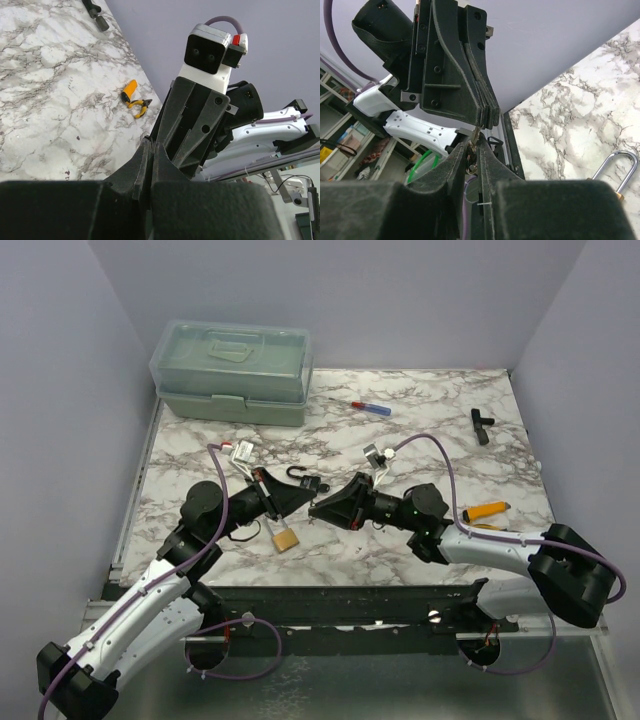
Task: Unlock with the key
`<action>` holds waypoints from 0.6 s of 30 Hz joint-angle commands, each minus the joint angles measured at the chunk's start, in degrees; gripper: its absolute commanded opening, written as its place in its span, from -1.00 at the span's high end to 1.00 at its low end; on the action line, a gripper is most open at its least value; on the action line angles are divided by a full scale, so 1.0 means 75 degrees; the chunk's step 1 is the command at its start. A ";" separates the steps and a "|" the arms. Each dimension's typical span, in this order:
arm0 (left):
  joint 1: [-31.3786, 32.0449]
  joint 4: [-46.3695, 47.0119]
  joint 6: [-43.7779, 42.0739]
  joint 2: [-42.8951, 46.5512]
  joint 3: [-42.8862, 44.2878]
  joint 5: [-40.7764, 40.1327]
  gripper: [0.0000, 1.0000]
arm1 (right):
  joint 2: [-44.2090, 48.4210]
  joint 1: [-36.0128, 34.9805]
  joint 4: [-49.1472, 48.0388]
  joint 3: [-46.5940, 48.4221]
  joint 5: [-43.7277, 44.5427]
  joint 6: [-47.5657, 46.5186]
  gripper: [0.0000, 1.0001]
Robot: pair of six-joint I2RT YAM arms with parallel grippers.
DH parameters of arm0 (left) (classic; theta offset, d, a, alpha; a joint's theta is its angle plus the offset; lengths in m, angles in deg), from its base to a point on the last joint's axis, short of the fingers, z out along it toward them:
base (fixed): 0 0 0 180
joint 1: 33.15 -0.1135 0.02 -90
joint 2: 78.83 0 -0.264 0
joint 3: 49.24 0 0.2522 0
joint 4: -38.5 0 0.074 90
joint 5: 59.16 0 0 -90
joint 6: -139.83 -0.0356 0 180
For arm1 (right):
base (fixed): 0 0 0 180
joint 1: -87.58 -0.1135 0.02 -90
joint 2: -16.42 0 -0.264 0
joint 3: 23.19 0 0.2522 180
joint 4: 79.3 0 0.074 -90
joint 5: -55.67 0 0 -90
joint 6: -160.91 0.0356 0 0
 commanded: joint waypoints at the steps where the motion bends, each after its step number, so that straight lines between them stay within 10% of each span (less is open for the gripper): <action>1: 0.0028 0.0198 -0.0020 0.0105 -0.0101 0.0004 1.00 | -0.0102 -0.0058 -0.0304 0.0345 -0.0170 -0.0019 0.65; 18: 0.0030 0.0228 0.0130 0.0867 -0.0632 -0.0855 1.00 | 0.0110 -0.0058 -0.0326 0.0259 0.0679 0.0198 0.99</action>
